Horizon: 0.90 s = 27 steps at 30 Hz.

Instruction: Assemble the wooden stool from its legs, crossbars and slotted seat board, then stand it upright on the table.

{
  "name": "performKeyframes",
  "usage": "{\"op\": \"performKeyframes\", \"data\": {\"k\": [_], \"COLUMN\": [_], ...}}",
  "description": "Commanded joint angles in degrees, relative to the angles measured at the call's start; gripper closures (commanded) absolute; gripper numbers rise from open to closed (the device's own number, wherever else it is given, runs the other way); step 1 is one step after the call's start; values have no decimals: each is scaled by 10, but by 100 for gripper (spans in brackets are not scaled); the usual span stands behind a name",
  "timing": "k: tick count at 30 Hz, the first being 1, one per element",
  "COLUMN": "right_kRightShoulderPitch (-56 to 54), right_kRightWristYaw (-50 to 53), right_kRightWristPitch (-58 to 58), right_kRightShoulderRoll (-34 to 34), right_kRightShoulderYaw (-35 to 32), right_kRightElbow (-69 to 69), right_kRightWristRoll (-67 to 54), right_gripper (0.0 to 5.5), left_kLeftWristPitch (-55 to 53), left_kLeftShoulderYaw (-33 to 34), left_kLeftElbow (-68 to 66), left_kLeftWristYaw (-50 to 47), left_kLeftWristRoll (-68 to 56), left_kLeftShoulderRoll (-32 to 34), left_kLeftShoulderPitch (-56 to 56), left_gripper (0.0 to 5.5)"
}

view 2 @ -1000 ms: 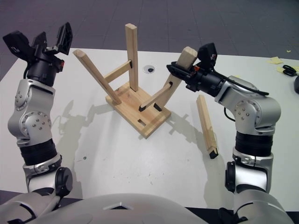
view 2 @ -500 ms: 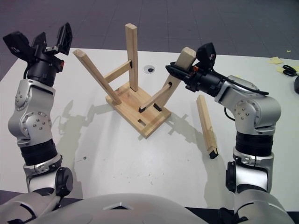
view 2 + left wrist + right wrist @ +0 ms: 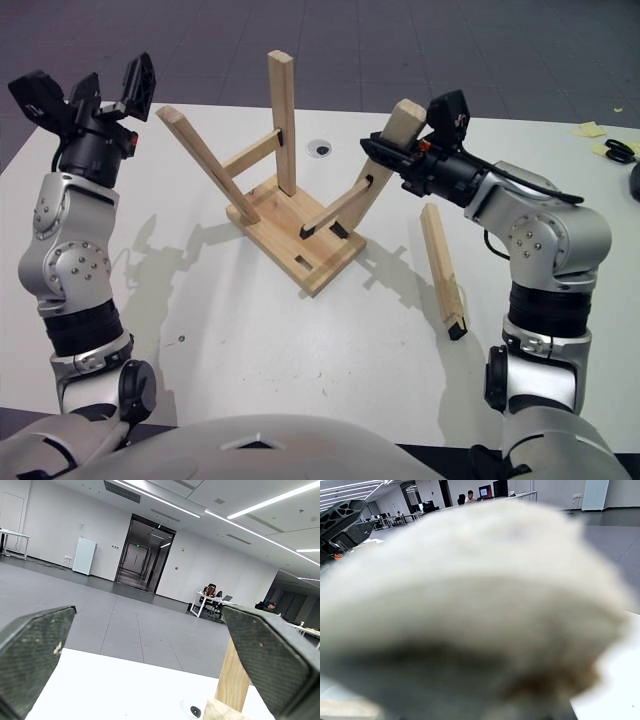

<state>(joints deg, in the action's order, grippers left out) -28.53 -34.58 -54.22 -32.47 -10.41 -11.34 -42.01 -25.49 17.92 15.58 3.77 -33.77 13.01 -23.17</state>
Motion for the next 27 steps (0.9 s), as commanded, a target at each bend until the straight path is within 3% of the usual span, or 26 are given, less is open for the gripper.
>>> {"op": "performKeyframes", "data": {"k": [1, 15, 24, 27], "right_kRightShoulderPitch": [-16, 10, 11, 31], "right_kRightWristYaw": [7, -9, 72, 68], "right_kRightWristPitch": [-8, 6, -147, -184], "right_kRightShoulderRoll": [6, -20, 2, -18], "right_kRightShoulderYaw": [1, 42, 66, 75], "right_kRightElbow": [-3, -9, 62, 70], "right_kRightWristRoll": [-6, 33, 42, 39], "right_gripper": [448, 448, 448, 448], "left_kLeftWristPitch": [-2, -2, -2, -4], "left_kLeftShoulderYaw": [-2, 1, -6, -5], "left_kLeftElbow": [3, 5, 5, 6], "left_kLeftWristYaw": [-1, -4, -6, -5], "left_kLeftWristRoll": [5, 6, 10, 10], "left_kLeftShoulderRoll": [1, 1, -3, -2], "left_kLeftShoulderPitch": [2, 4, 3, 6], "left_gripper": [10, 10, 10, 10]}}
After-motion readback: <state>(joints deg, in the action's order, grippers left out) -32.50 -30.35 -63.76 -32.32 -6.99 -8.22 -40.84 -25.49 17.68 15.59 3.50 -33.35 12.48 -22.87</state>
